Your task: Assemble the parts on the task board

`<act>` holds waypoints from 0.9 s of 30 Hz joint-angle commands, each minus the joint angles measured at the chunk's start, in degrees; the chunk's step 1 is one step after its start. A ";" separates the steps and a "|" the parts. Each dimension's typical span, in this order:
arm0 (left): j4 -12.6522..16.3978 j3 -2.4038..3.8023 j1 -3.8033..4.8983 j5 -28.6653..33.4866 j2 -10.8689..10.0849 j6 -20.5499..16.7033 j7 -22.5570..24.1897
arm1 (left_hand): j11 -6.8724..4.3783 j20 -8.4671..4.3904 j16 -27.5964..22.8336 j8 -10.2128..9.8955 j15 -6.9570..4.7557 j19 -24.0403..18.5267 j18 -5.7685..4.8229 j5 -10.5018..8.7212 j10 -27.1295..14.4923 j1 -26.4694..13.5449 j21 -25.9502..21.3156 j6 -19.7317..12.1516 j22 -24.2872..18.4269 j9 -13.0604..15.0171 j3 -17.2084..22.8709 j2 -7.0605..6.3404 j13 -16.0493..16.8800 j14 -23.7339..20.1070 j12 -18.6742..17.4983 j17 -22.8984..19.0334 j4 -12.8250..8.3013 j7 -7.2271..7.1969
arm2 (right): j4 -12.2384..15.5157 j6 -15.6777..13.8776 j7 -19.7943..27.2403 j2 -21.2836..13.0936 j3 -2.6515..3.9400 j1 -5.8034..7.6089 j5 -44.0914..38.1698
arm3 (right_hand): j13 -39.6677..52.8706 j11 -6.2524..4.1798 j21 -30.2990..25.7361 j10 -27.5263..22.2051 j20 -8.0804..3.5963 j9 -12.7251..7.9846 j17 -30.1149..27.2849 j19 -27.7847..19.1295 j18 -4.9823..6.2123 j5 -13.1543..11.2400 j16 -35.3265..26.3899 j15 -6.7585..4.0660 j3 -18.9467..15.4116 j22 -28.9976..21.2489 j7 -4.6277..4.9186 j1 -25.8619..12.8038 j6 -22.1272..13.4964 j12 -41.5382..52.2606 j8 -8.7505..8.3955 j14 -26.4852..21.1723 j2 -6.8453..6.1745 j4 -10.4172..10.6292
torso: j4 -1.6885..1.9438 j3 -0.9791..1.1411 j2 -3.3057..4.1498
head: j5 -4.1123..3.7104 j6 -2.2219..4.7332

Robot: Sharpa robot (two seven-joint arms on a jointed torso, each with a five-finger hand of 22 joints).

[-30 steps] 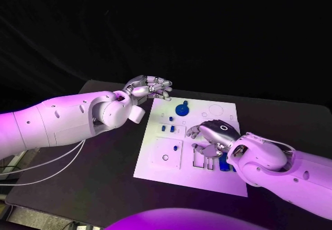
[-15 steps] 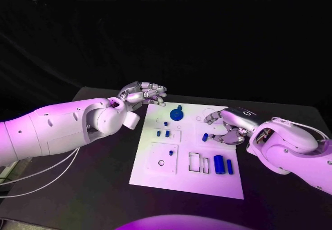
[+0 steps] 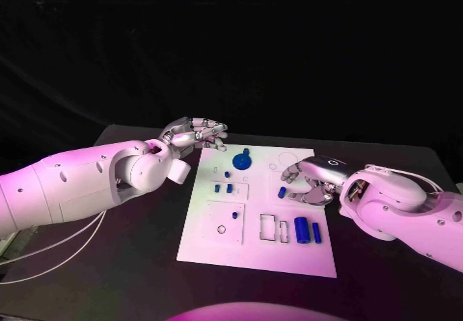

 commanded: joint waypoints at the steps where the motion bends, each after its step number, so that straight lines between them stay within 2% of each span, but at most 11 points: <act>1: 0.07 0.02 0.00 -0.10 0.10 0.94 0.21 | -0.05 0.22 0.21 0.29 0.02 0.08 0.66 0.18 -0.38 -0.06 -0.32 -0.15 -0.05 0.05 -0.31 0.62 0.05 -0.22 0.20 -0.05 -0.02 -0.14 | -0.90 -0.91 0.55 0.91 -0.11 -0.51 -1.38 | -0.15 0.07 1.23 1.71 0.09 -0.27 0.82 1.07 -0.05 -1.33 0.72 0.36 1.61 0.67 0.27 0.83 1.32 0.37 0.11 0.32 1.24 0.06 | 0.09 -0.03 -0.03 | -0.04 -0.03; 6: 0.07 0.02 0.00 -0.10 0.08 0.89 0.18 | -0.04 0.22 0.25 0.27 0.02 0.13 0.66 0.18 -0.43 -0.06 -0.35 -0.22 -0.08 0.05 -0.35 0.63 0.07 -0.24 0.24 -0.06 0.00 -0.12 | -2.05 -1.88 0.47 2.11 -0.22 -1.10 -1.35 | -0.24 -0.15 2.30 3.45 0.02 -0.70 1.33 1.70 -0.21 -1.64 1.31 0.19 3.88 1.35 0.05 0.63 2.74 0.02 -0.03 0.52 1.50 0.46 | 0.12 0.01 0.04 | -0.07 -0.02; 9: 0.07 0.02 0.00 -0.10 0.05 0.86 0.17 | -0.04 0.22 0.25 0.27 0.02 0.13 0.66 0.18 -0.43 -0.06 -0.35 -0.22 -0.08 0.05 -0.35 0.63 0.07 -0.24 0.24 -0.06 0.00 -0.12 | -2.50 -1.92 0.49 2.63 -0.28 -1.35 -1.39 | -0.24 -0.58 3.53 5.56 -0.25 -0.88 1.93 2.27 -0.41 -1.83 1.91 -0.17 6.08 2.16 -0.41 0.20 4.53 -0.26 0.19 0.71 1.21 0.87 | 0.06 -0.03 -0.01 | 0.00 -0.15; 13: 0.08 0.02 0.00 -0.10 0.04 0.88 0.17 | -0.04 0.22 0.25 0.27 0.02 0.13 0.66 0.18 -0.43 -0.06 -0.35 -0.22 -0.08 0.05 -0.35 0.63 0.07 -0.24 0.24 -0.06 0.00 -0.12 | -2.80 -1.78 0.59 3.11 -0.35 -1.65 -1.52 | -0.11 -1.39 6.75 8.96 -0.83 -0.88 -0.08 3.71 -0.97 -1.88 1.08 -0.80 8.72 4.05 -1.09 -0.36 6.91 -0.55 0.70 0.47 0.73 1.38 | -0.04 -0.03 0.01 | 0.13 -0.32; 27: 0.00 0.02 0.00 -0.01 0.07 0.92 0.08 | -0.02 0.22 0.32 0.27 0.04 0.20 0.66 0.15 -0.48 -0.15 -0.42 -0.28 -0.13 0.07 -0.43 0.69 0.11 -0.26 0.31 -0.07 0.12 -0.08 | -3.70 -1.02 -0.70 3.66 -0.39 -2.14 -3.49 | -0.03 -1.92 8.33 11.06 -1.24 -0.64 0.41 4.40 -1.26 -2.10 1.71 -1.23 10.27 5.09 -1.63 -0.66 8.80 -1.24 1.33 0.77 0.63 1.66 | 0.01 0.01 -0.06 | 0.08 -0.62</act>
